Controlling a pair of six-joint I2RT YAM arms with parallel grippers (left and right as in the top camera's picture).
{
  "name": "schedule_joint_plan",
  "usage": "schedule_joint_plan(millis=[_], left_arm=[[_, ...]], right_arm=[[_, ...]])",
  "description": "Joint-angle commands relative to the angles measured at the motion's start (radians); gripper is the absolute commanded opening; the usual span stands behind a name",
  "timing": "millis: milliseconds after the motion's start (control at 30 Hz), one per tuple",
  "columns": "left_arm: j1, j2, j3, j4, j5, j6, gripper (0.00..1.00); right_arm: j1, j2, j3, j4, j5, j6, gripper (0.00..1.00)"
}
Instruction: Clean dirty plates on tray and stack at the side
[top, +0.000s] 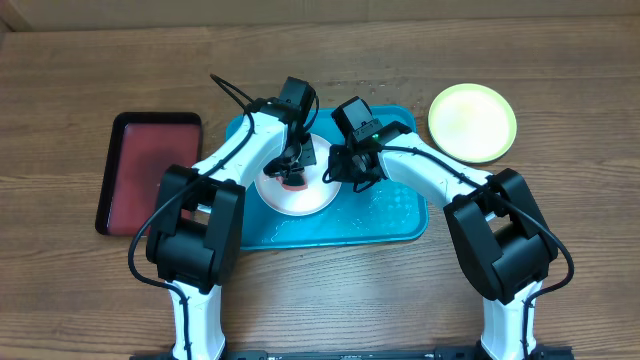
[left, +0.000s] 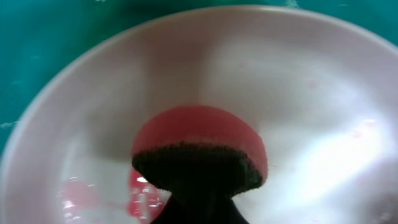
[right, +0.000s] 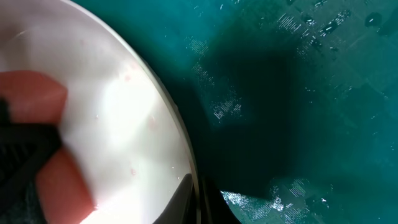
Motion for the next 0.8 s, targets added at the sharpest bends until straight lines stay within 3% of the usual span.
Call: schedule_joint_plan(millis=[0, 100, 333, 367, 467, 767], left_arm=[[0.005, 0.031, -0.005, -0.021, -0.175, 0.025, 0.09], [0.005, 0.028, 0.003, -0.026, -0.174, 0.071, 0.23], [0.006, 0.022, 0.140, -0.087, 0.024, 0.166, 0.26], [0.006, 0.022, 0.180, -0.110, 0.061, 0.172, 0.35], [0.007, 0.022, 0.227, -0.151, 0.067, 0.172, 0.48], [0.035, 0.023, 0.228, -0.286, -0.051, 0.172, 0.53]], right_arm=[[-0.005, 0.001, -0.006, 0.003, 0.017, 0.008, 0.04], [-0.005, 0.001, -0.006, 0.004, 0.017, 0.008, 0.04], [-0.005, 0.001, -0.006, 0.003, 0.018, 0.008, 0.04], [-0.005, 0.001, -0.006, 0.003, 0.018, 0.008, 0.04], [-0.005, 0.001, -0.006, -0.003, 0.018, 0.007, 0.04], [-0.005, 0.001, -0.006, -0.004, 0.041, 0.005, 0.04]])
